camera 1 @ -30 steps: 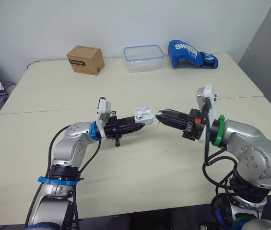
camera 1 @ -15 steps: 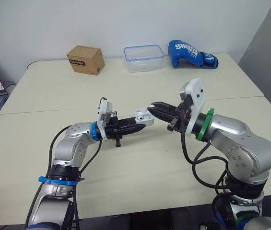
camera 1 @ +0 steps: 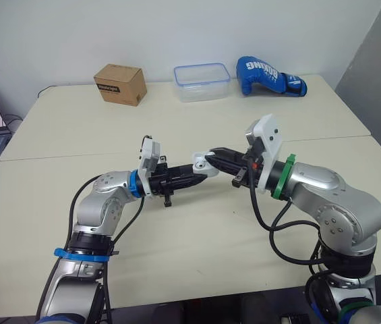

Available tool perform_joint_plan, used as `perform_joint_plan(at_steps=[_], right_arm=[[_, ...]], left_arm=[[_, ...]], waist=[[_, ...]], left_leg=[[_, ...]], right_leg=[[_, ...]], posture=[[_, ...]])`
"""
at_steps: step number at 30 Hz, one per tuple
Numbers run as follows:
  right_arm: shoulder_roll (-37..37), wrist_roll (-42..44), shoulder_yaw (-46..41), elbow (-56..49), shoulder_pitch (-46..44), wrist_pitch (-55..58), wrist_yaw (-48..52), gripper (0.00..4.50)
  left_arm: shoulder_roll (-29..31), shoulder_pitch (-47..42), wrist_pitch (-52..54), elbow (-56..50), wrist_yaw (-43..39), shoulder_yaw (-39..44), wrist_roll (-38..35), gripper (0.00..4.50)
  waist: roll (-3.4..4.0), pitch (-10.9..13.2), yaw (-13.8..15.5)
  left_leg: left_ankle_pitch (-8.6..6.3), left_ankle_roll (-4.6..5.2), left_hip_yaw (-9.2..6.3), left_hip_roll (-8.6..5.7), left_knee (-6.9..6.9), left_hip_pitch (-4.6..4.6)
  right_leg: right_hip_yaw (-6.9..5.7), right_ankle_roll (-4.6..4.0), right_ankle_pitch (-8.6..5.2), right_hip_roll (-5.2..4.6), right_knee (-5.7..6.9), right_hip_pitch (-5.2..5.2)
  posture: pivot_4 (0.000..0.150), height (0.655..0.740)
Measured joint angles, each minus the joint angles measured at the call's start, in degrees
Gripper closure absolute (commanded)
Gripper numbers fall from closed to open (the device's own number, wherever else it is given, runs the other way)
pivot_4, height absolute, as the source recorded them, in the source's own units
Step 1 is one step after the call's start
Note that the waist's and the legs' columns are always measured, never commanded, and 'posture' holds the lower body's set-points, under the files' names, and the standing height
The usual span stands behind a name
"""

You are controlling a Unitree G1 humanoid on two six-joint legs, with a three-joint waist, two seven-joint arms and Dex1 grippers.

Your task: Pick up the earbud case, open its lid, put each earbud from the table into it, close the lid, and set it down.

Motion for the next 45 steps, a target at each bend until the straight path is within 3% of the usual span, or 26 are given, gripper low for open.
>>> perform_joint_plan(at_steps=[10,22,29,45], right_arm=[[-2.4,1.5,2.0,0.0,0.8,-3.0,-1.7,4.14],[-6.6,-3.0,9.8,-1.1,0.8,-8.4,-5.5,4.14],[-6.7,-1.2,10.1,-1.2,0.9,-8.3,-4.8,1.80],[-9.0,14.7,-1.9,-0.5,0.8,-7.3,0.5,1.80]], left_arm=[[-0.1,0.0,0.5,-0.1,0.1,0.0,0.0,3.74],[-0.5,-0.1,2.6,-0.3,2.2,0.4,-0.2,3.74],[-0.4,-0.1,2.5,-1.6,2.3,0.6,-0.8,3.74],[0.0,-0.2,1.1,-2.7,0.9,0.7,-2.0,3.74]], waist=[[0.00,0.0,0.0],[0.00,0.0,0.0],[0.00,0.0,0.0],[-0.01,0.0,0.1]], left_leg=[[0.00,0.00,0.00,0.00,0.00,0.00],[0.00,0.00,0.00,0.00,0.00,0.00],[0.00,0.00,0.00,0.01,-0.01,-0.01],[0.00,0.01,0.00,0.01,-0.01,-0.01]], right_leg=[[0.00,0.00,0.00,0.00,-0.01,0.01],[0.00,0.00,0.00,0.01,-0.03,0.01],[0.00,0.00,0.00,0.01,-0.04,0.02],[-0.01,0.00,0.00,0.01,-0.07,0.04]], posture=[[0.150,0.7307],[0.150,0.7307],[0.150,0.7307],[0.150,0.7307]])
